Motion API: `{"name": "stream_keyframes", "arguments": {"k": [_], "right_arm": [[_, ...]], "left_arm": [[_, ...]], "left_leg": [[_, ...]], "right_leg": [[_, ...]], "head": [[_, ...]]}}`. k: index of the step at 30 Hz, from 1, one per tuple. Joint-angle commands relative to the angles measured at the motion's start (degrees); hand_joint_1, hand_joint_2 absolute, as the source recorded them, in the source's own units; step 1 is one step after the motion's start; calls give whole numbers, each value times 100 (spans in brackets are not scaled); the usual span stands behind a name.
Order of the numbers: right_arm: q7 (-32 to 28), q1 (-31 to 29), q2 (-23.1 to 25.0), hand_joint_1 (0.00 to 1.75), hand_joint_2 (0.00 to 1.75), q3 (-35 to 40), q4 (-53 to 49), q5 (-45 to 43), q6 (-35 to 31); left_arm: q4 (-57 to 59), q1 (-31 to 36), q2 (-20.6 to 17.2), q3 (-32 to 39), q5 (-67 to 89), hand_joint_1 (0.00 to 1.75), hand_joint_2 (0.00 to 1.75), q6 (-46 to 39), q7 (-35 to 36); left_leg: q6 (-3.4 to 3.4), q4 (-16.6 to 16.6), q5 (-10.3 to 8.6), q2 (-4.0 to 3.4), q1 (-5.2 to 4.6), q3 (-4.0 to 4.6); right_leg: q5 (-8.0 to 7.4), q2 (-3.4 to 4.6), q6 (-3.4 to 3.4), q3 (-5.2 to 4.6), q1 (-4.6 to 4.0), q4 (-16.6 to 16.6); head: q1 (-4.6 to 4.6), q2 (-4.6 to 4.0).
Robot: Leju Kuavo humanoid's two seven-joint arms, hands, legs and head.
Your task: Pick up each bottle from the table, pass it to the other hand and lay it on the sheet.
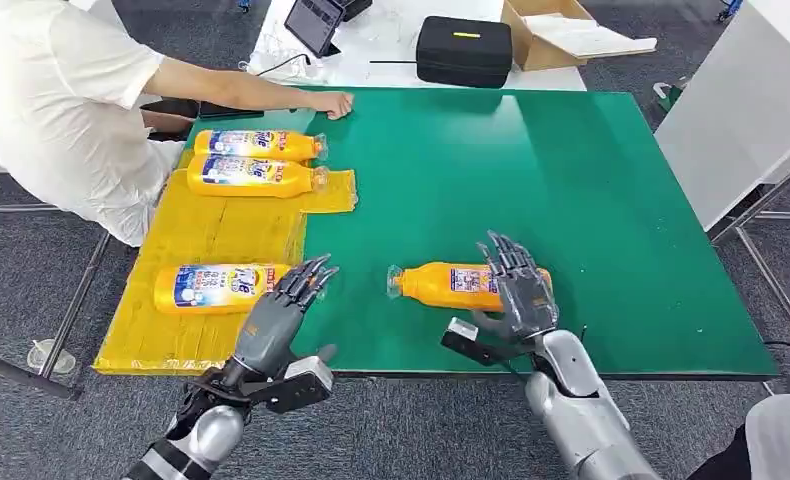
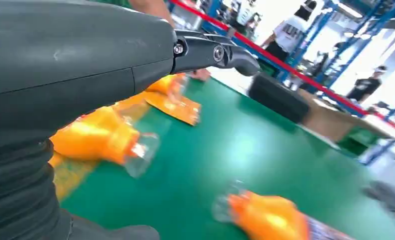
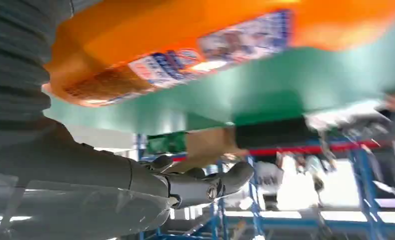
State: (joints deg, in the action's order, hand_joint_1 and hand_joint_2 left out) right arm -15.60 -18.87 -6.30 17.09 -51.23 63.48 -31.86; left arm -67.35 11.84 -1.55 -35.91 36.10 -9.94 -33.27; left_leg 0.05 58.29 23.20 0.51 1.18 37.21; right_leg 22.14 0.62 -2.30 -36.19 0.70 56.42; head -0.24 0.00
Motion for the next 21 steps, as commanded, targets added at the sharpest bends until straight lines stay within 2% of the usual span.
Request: {"name": "stream_keyframes", "arguments": {"k": [1,7,11,12,13,16,19,21], "right_arm": [[991,-508,-345,0,175,78,582,572,904],[1152,-739,-389,0,175,115,859,775,1052],[1030,-992,-274,0,175,18,1409,526,1323],[1050,-1004,-262,0,175,25,1492,528,1390],[1092,-1068,-249,0,175,53,1652,526,1578],[1341,-1225,-217,0,175,92,1992,528,2006],[1340,-1247,-220,0,175,91,1991,528,2014],[1340,-1247,-220,0,175,91,1991,528,2014]], "left_arm": [[-1049,-448,64,-157,-607,0,175,409,448],[-1164,-512,89,-124,-791,0,175,540,438],[-975,-439,150,-89,-827,0,175,528,446],[-947,-429,161,-84,-829,0,175,523,449],[-910,-424,183,-76,-835,0,175,508,457],[-866,-422,221,-82,-838,0,175,471,471],[-869,-420,231,-85,-838,0,175,469,471],[-869,-420,231,-85,-838,0,175,469,471]], "left_leg": [[5,1,11,-9,-4,-21],[10,2,15,-13,-6,-30],[4,-1,4,-10,-3,-11],[10,0,15,-19,-8,-42],[5,-2,4,-6,-1,-15],[5,-3,5,-11,-1,-18],[8,-6,12,-16,-3,-45],[4,-4,2,-7,1,-33]], "right_leg": [[10,0,7,17,1,3],[12,2,6,25,0,2],[2,4,4,9,-1,0],[12,5,11,36,1,4],[4,-2,6,14,-3,-2],[3,4,5,15,-3,-3],[8,4,8,37,-3,-5],[2,-5,4,23,-4,-6]], "head": [[0,0],[0,2],[-2,0],[0,0],[0,2],[-2,0],[-2,0],[-2,0]]}}
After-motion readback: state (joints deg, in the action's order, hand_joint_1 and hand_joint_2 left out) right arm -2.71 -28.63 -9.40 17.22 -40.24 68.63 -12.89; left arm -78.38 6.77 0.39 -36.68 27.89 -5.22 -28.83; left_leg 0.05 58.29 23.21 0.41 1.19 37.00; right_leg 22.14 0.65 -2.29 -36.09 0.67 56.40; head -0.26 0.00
